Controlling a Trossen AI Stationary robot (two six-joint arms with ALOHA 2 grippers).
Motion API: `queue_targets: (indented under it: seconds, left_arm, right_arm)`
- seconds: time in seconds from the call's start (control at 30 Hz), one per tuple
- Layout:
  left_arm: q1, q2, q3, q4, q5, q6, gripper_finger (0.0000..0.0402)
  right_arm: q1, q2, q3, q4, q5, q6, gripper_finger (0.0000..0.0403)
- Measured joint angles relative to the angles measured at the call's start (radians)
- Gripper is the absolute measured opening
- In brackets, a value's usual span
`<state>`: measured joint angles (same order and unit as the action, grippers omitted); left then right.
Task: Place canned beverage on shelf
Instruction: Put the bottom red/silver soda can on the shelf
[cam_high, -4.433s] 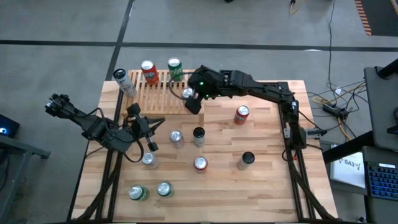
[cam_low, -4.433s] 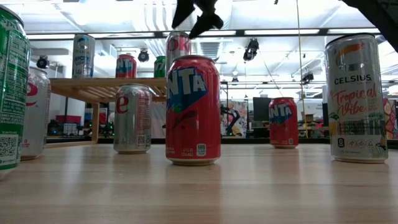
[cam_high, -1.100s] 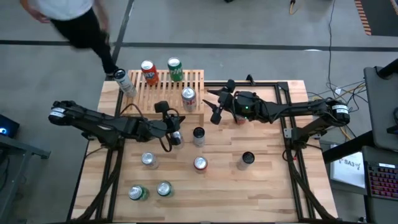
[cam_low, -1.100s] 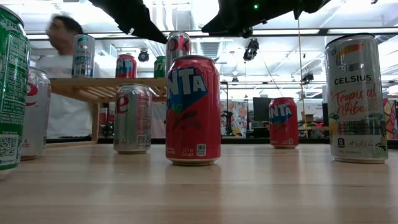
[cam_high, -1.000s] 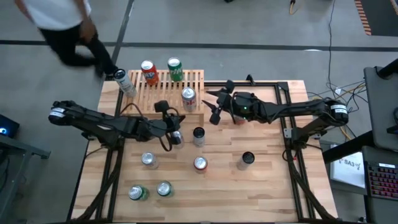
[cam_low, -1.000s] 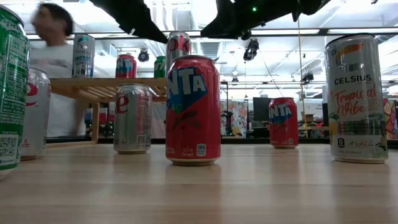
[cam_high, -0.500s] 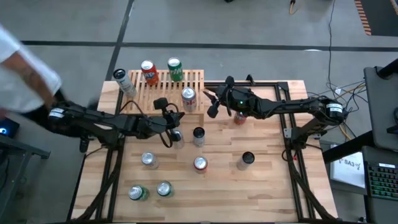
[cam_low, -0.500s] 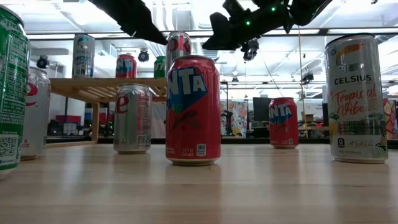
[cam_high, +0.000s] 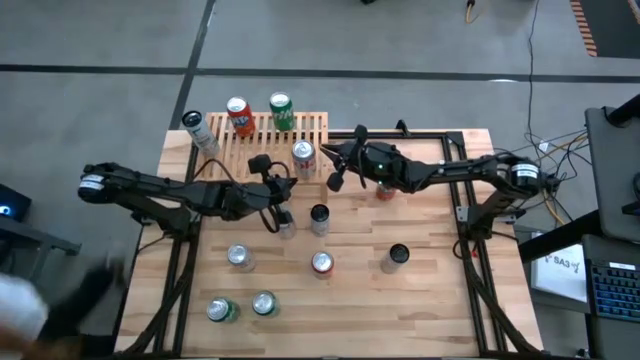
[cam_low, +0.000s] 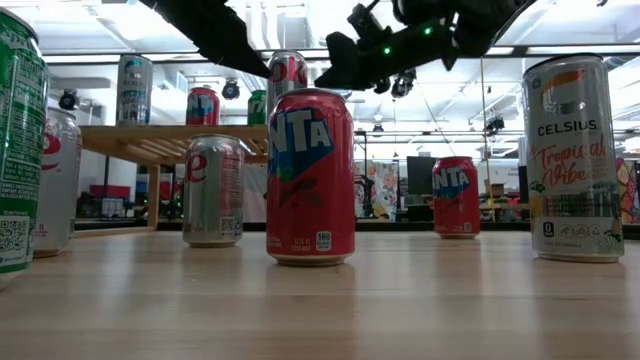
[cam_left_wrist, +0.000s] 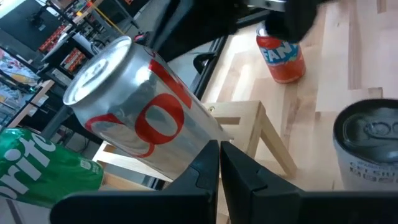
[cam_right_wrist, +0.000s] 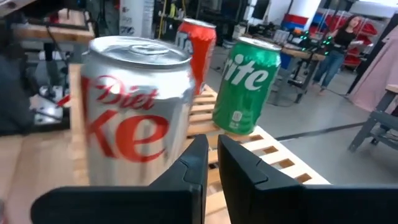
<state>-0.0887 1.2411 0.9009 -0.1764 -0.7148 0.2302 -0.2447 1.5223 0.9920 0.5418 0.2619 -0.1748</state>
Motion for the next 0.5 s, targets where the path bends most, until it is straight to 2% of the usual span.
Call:
queue_targets:
  seconds: [0.13,0.5]
  left_arm:
    - [0.005,0.000,0.000,-0.004,-0.001,0.001,0.0000]
    - [0.034,0.000,-0.005,-0.001,-0.001,0.001,0.0000]
  right_arm:
    - [-0.012,0.036,0.001,0.055,0.000,0.001,0.0027]
    - [-0.020,0.101,0.068,0.033,-0.010,-0.001,0.0027]
